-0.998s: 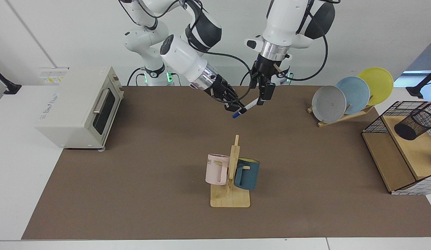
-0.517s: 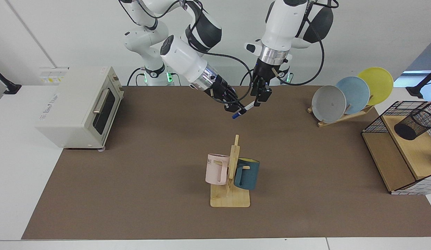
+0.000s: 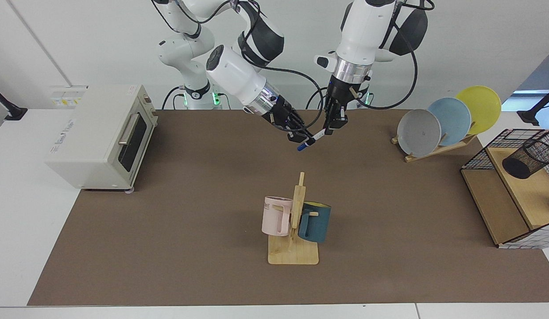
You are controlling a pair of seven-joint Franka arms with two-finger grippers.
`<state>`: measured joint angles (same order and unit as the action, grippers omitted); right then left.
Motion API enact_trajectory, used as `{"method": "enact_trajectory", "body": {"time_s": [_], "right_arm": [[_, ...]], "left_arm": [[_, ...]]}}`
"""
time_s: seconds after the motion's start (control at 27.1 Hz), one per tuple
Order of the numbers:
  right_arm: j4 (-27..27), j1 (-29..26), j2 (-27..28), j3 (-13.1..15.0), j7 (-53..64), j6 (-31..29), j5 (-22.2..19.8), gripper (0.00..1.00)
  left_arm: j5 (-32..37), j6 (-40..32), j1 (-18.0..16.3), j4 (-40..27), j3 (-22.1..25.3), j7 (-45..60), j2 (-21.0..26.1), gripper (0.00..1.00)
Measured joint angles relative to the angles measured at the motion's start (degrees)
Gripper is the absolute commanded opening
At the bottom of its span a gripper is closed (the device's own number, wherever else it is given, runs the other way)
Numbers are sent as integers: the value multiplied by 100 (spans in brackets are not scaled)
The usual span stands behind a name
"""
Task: Put markers into pen holder
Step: 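Pull the marker away with the left gripper while the right gripper releases it, then carry the marker with the left gripper while the right gripper returns to rest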
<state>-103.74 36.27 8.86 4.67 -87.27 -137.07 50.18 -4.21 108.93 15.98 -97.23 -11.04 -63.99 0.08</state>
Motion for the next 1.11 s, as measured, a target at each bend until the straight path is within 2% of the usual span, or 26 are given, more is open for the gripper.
{"method": "enact_trajectory", "body": {"time_s": [0.22,0.44,0.67,0.92,1.11], "right_arm": [[-1,0,2,11,5,0,-103,100],[0,0,5,26,36,1,-577,100],[4,2,4,24,446,217,-1472,100],[14,-22,-124,66,1270,1051,-2877,100],[-10,-238,-336,121,2087,1613,-3361,100]], "left_arm": [[0,-23,5,5,-12,-54,4,0],[68,-192,0,4,34,-67,4,0],[355,-625,-6,8,141,-71,-3,0],[506,-1017,-32,10,669,-113,-6,0],[679,-1108,-54,10,972,-117,-6,0]]}}
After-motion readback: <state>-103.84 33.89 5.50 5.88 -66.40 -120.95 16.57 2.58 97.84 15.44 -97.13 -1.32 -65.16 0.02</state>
